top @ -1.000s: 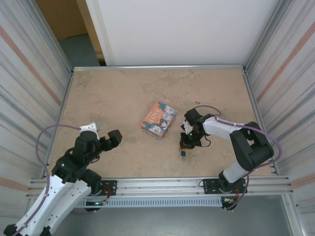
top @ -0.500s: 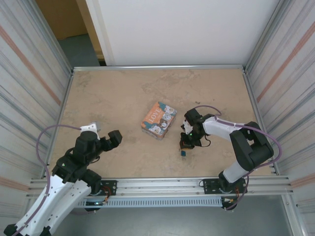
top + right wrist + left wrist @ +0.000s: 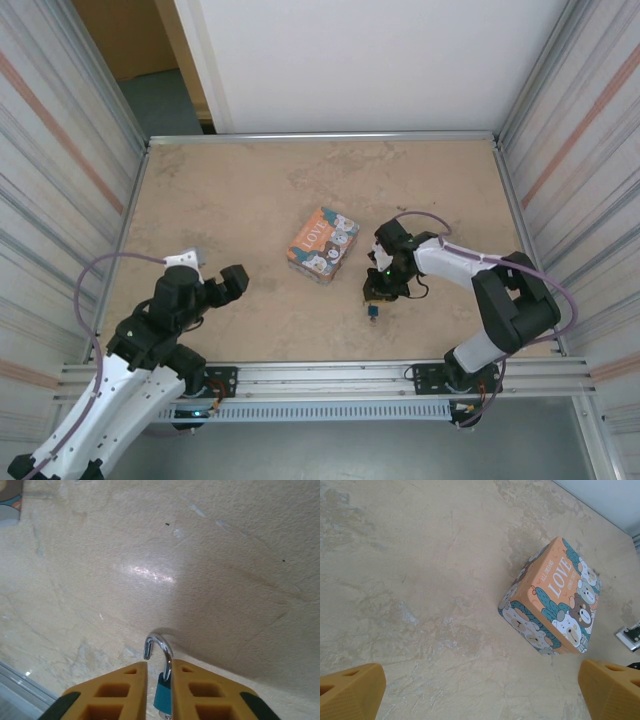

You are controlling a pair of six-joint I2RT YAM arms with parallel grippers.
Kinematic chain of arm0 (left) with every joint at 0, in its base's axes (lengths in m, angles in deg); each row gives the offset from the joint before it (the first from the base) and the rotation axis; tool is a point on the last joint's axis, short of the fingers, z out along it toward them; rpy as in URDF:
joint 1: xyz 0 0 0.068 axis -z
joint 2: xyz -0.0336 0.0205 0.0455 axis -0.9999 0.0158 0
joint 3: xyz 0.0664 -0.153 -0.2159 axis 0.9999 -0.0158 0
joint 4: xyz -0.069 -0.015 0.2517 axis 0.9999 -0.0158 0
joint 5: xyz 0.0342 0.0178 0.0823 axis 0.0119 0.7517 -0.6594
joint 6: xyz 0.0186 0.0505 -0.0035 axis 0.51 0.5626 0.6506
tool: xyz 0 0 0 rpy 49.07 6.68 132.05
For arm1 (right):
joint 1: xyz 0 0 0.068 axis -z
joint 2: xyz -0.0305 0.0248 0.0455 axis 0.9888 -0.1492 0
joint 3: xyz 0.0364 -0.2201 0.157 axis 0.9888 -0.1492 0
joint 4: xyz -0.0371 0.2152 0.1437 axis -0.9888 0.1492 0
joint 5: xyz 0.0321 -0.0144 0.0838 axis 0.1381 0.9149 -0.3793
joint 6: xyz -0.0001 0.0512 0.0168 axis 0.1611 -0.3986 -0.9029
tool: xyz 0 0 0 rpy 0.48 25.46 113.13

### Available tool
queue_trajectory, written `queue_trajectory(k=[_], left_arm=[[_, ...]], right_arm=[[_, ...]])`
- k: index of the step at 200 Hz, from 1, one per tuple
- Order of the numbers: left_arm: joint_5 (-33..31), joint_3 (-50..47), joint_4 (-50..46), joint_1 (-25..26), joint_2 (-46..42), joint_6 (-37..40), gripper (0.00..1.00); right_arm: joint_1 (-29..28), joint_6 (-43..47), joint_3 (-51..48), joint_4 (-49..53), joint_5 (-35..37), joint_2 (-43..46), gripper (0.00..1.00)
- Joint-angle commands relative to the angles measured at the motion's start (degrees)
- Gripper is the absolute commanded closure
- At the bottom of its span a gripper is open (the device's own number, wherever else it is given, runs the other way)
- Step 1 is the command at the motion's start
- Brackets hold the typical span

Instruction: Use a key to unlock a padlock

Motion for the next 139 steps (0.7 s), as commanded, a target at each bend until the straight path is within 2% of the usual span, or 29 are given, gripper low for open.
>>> queue_trajectory(k=[1, 44, 108, 136, 139], left_arm=[[-1.1, 1.4, 1.0, -0.6, 0.5, 1.4, 0.01], [-1.5, 2.0, 1.0, -0.7, 0.9, 2.1, 0.01], [-2.2, 2.6, 1.4, -1.1, 0.9, 3.5, 0.01], [-2.3, 2.5, 1.7, -1.2, 0.9, 3.8, 0.01], [-2.3, 2.4, 1.8, -1.2, 0.9, 3.8, 0.01]], right_arm=[[-0.5, -0.8, 2.0, 0.8, 0.9, 2.8, 0.76], [-0.4, 0.0, 2.7, 2.2, 2.7, 6.3, 0.58], [0.7, 0.7, 3.0, 2.7, 4.9, 13.1, 0.22], [2.2, 1.0, 2.6, 0.9, 4.5, 16.3, 0.14], [2.3, 1.0, 2.5, 0.7, 4.4, 16.6, 0.11]])
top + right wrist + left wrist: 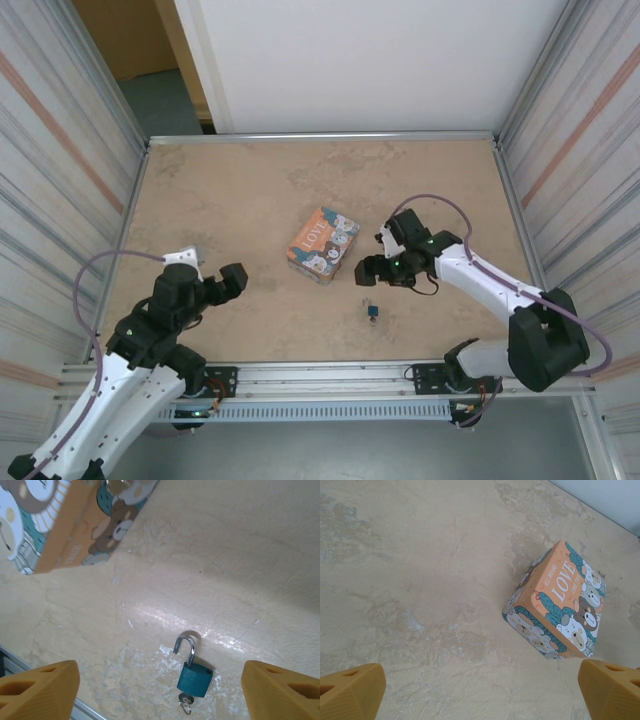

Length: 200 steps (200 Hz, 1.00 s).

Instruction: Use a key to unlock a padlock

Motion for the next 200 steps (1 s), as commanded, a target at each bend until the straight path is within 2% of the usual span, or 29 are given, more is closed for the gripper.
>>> queue_trajectory(k=[1, 5, 6, 7, 106, 164, 200], left_arm=[[-1.6, 1.5, 1.6, -0.5, 0.3, 1.6, 0.01], [-1.6, 1.5, 1.6, -0.5, 0.3, 1.6, 0.01], [-1.6, 1.4, 1.6, -0.5, 0.3, 1.6, 0.01], [-1.6, 1.5, 1.6, -0.6, 0.3, 1.6, 0.01], [-1.1, 0.2, 2.0, -0.6, 0.1, 0.8, 0.01], [-1.4, 0.2, 2.1, -0.7, 0.1, 1.4, 0.01], [-1.7, 0.0, 2.0, -0.7, 0.2, 1.4, 0.01]], right_arm=[[1.3, 0.6, 1.0, -0.4, 0.5, 3.2, 0.11], [1.6, 0.6, 0.9, -0.7, 0.4, 3.6, 0.06], [1.7, 0.7, 0.8, -0.8, 0.4, 3.9, 0.01], [1.8, 0.7, 0.8, -0.9, 0.4, 4.0, 0.0], [3.5, 1.4, -0.5, -2.6, 2.2, 9.2, 0.01], [6.2, 1.2, -2.7, -5.2, 6.3, 16.3, 0.01], [8.6, 0.8, -5.6, -10.9, 6.9, 22.0, 0.01]])
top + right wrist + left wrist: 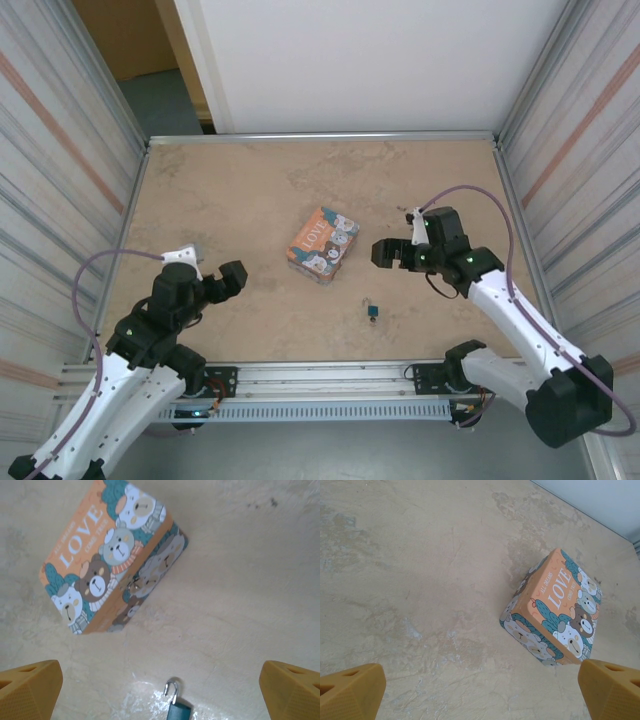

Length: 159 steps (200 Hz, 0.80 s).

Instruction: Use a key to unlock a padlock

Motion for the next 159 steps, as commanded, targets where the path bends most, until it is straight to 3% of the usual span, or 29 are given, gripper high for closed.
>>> queue_trajectory(k=[1, 62, 119, 159], left_arm=[[-1.4, 0.0, 0.5, -0.4, 0.2, 1.0, 0.01], [-3.1, 0.2, 0.2, -0.4, 0.6, 2.3, 0.01], [-3.1, 0.4, -0.7, -0.4, 0.4, 2.1, 0.01], [-3.2, 0.4, -0.8, -0.5, 0.4, 2.0, 0.01]], right_arm=[[1.3, 0.8, -2.1, -4.8, 1.8, 4.0, 0.01], [3.6, 3.5, -10.2, -16.4, 6.7, 13.1, 0.01], [4.0, 7.9, -17.4, -20.9, 23.6, 20.2, 0.01], [6.0, 8.8, -19.2, -22.5, 26.5, 22.0, 0.01]])
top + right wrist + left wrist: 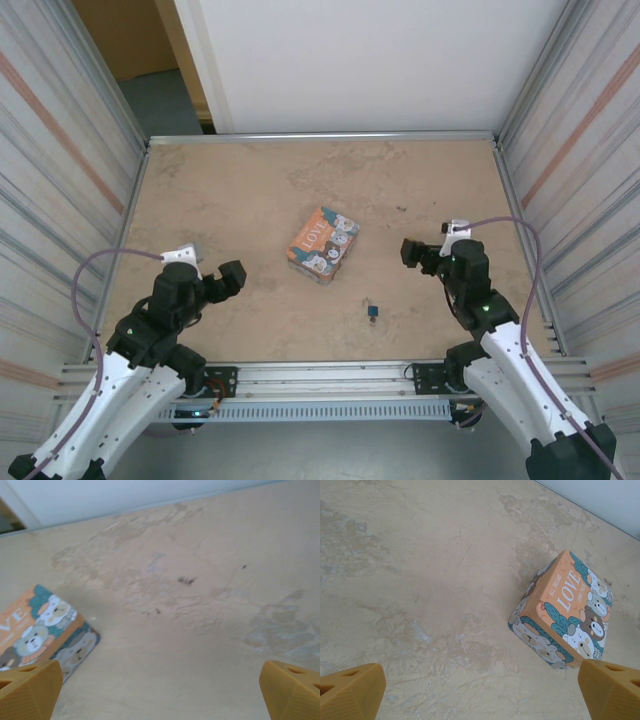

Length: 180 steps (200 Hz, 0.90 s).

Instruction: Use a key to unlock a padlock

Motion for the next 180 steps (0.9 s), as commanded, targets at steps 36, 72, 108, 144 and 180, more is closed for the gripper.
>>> queue_trajectory(k=[36, 72, 108, 144, 180], left_arm=[[-1.4, 0.7, -0.6, -0.5, 0.5, 1.0, 0.01], [-1.3, 0.7, -0.7, -0.5, 0.8, 1.0, 0.01], [-1.3, 0.4, -0.6, -0.5, 0.5, 0.8, 0.01], [-1.1, 0.0, -0.2, -0.6, 0.6, 0.8, 0.01], [-1.4, -0.5, -0.4, -0.6, 0.5, 0.7, 0.01]], right_arm=[[4.0, 1.6, -2.3, -5.2, 4.3, 0.5, 0.01], [6.8, 1.9, -4.0, -7.9, 3.8, -1.0, 0.01], [9.3, 2.6, -6.6, -12.7, 4.2, -2.8, 0.01], [10.4, 6.1, -7.6, -18.8, 3.4, -8.1, 0.01], [11.0, 9.0, -10.1, -28.4, 3.2, -16.4, 0.01]])
